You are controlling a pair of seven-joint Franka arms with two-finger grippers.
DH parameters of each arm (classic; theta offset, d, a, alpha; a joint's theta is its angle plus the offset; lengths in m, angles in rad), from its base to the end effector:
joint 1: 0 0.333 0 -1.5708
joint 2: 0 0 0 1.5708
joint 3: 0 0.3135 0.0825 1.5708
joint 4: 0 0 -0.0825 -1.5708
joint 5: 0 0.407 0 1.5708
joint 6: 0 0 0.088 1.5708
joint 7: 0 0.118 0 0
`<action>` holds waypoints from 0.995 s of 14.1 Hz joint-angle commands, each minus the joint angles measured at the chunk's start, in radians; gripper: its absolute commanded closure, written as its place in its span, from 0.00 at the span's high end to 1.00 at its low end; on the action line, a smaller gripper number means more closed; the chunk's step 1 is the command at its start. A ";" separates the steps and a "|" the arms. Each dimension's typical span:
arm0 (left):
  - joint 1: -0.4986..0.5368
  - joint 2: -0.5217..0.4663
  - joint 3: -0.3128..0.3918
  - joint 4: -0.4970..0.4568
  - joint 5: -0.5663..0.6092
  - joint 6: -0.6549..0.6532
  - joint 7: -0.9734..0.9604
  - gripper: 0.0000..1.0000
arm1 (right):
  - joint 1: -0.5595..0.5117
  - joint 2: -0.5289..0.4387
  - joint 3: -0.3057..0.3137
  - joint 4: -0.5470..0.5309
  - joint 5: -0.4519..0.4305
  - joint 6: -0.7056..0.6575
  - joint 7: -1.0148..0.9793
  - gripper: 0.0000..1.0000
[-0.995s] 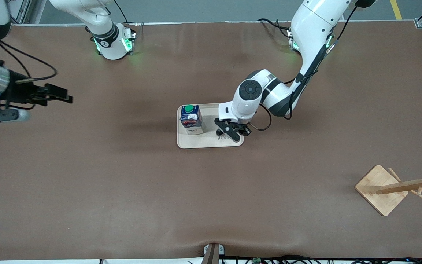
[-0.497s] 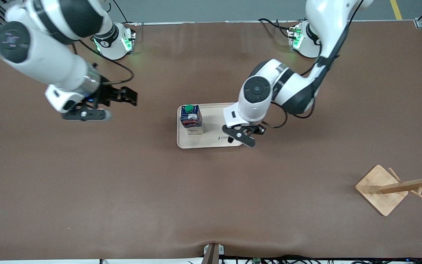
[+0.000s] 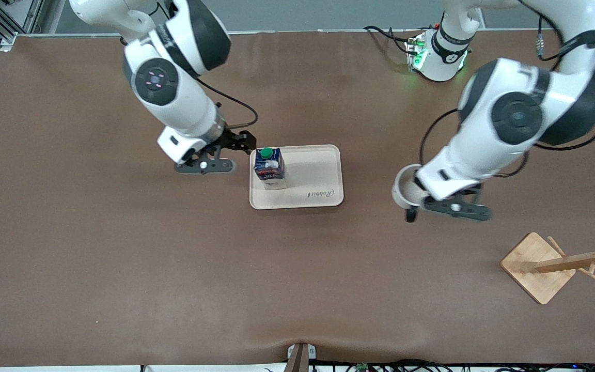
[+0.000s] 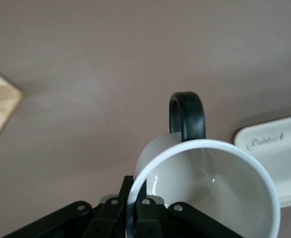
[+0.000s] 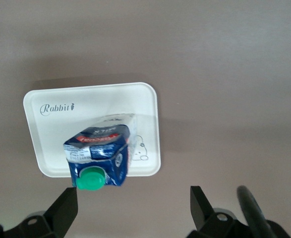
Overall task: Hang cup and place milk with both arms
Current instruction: 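Carry the mug toward the wooden stand while the right gripper grasps the milk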
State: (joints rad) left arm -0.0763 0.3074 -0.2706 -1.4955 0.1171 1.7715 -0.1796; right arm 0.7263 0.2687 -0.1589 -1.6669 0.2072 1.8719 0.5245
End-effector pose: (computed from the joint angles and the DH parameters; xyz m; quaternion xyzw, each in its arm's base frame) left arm 0.6418 -0.1986 0.4791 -0.9957 0.0901 0.0053 0.0187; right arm 0.5370 0.3723 0.4249 -0.9966 0.0101 0.0652 0.0503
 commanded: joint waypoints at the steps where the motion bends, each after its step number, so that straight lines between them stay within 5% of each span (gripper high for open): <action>1: 0.082 -0.068 -0.004 -0.019 -0.019 -0.010 -0.018 0.00 | 0.050 0.029 -0.013 -0.017 -0.020 0.068 0.087 1.00; 6: 0.288 -0.088 -0.006 -0.011 -0.024 -0.015 0.003 0.00 | 0.091 0.087 -0.013 -0.019 -0.020 0.130 0.106 1.00; 14: 0.463 -0.056 -0.001 -0.015 -0.073 -0.006 0.076 0.00 | 0.145 0.156 -0.014 -0.019 -0.023 0.191 0.129 1.00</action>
State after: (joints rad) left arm 0.3513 0.2509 -0.2659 -1.5070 0.0661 1.7660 -0.1533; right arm 0.8359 0.4007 -0.1607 -1.6869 0.2026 2.0386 0.6153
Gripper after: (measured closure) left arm 0.952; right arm 0.000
